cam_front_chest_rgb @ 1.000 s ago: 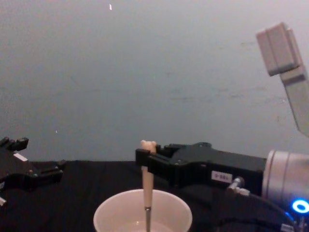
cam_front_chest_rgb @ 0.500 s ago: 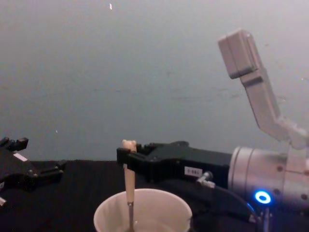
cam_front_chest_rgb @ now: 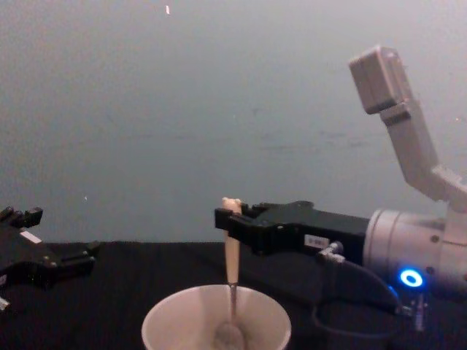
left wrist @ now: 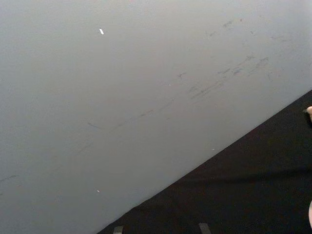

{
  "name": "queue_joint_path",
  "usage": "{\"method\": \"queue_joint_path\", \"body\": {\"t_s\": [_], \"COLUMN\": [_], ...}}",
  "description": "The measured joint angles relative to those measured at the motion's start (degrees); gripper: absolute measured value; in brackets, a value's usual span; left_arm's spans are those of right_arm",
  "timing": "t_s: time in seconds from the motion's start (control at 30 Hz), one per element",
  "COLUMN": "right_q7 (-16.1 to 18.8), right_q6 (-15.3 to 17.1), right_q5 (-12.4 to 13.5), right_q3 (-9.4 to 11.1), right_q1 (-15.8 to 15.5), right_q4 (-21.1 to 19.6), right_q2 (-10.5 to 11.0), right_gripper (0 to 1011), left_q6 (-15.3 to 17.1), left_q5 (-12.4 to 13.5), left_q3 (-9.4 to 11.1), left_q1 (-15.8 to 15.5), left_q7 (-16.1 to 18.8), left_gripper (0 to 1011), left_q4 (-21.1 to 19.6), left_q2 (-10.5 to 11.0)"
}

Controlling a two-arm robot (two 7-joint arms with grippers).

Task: Pick up the stirring spoon with one hand, stir inside the cup, then place it back in its original position.

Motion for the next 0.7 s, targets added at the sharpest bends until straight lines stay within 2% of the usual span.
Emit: {"method": "queue_joint_path", "body": {"t_s": [0.17,0.4,0.7], "right_q7": [0.1,1.3,2.1], "right_q6": [0.4,1.4,2.0], "right_q5": [0.1,1.5,3.3], "right_q3": [1.0,1.7,1.6], "right_q1": [-1.2,-4.1,-6.1], "right_q4": [-1.7,-6.4,-10.5], "right_q2": [1.5,4.1,5.5], "right_gripper": [214,214,214], "left_q6": [0.0,0.0,0.0], "left_q5": [0.0,0.0,0.0], "left_q3": [0.0,0.0,0.0], "left_q1": [0.0,0.0,0.0], "left_q7": [0.0,0.0,0.0], "left_gripper": [1001,1001,1001], "left_q4": [0.0,0.0,0.0], "left_q2": [0.0,0.0,0.0]}}
